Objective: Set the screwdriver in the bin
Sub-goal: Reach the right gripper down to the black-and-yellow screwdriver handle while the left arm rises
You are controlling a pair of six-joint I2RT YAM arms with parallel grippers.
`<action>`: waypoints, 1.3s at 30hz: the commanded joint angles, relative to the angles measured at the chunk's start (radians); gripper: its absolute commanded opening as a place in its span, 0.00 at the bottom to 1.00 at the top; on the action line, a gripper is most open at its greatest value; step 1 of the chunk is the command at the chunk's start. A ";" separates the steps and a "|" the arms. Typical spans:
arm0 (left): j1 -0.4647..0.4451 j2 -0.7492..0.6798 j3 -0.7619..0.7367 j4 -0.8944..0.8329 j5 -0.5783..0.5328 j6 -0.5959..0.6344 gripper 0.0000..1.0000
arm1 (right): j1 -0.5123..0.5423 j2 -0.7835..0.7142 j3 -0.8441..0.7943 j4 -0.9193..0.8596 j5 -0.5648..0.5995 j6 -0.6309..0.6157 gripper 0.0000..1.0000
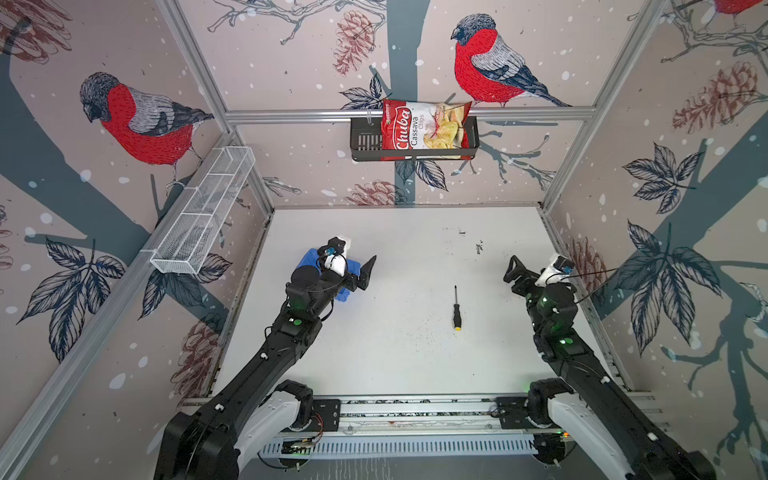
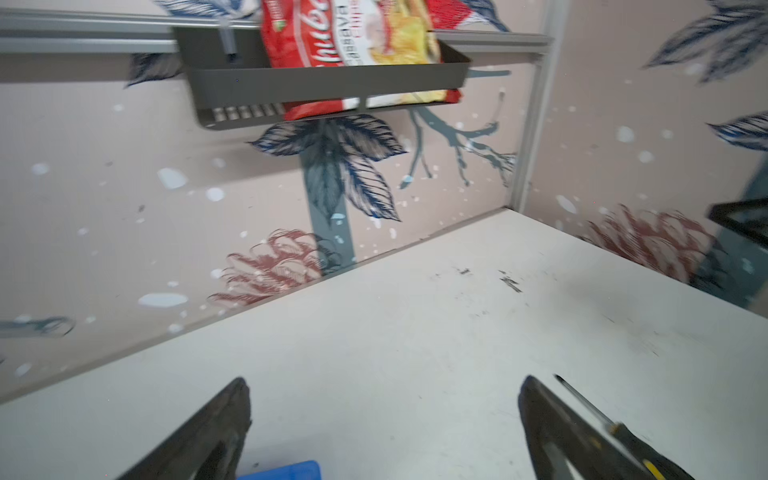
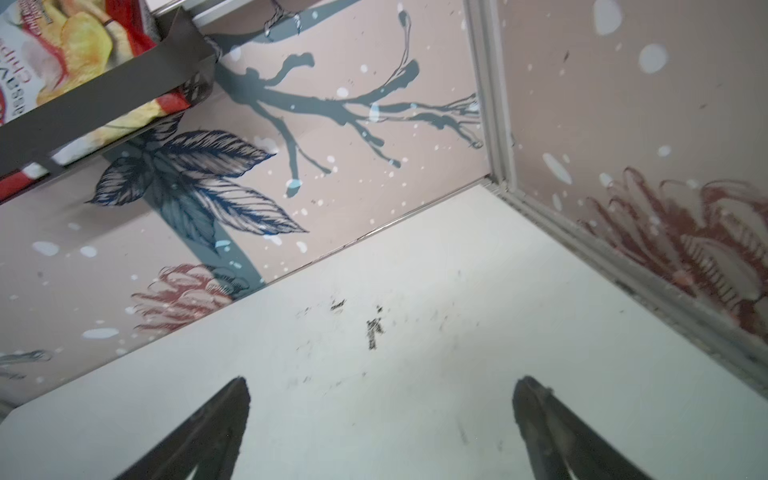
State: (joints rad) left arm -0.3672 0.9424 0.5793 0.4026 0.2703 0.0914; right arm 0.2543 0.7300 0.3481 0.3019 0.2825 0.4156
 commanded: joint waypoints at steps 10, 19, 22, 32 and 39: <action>-0.120 0.030 0.099 -0.273 0.274 0.299 0.99 | 0.395 0.060 0.026 -0.236 0.188 0.261 1.00; -0.158 0.047 0.115 -0.343 0.286 0.341 0.99 | 0.509 0.280 0.057 -0.278 0.133 0.277 0.99; -0.162 0.057 0.114 -0.352 0.286 0.345 0.99 | 0.541 0.385 0.101 -0.307 0.127 0.265 1.00; -0.175 0.079 0.116 -0.388 0.256 0.364 0.99 | 0.648 0.630 0.192 -0.369 0.126 0.264 0.99; -0.178 0.078 0.094 -0.391 0.241 0.365 0.99 | 0.649 0.656 0.176 -0.364 0.127 0.291 0.86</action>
State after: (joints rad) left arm -0.5438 1.0210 0.6804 0.0151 0.5190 0.4446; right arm 0.9043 1.3754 0.5220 -0.0517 0.4026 0.6834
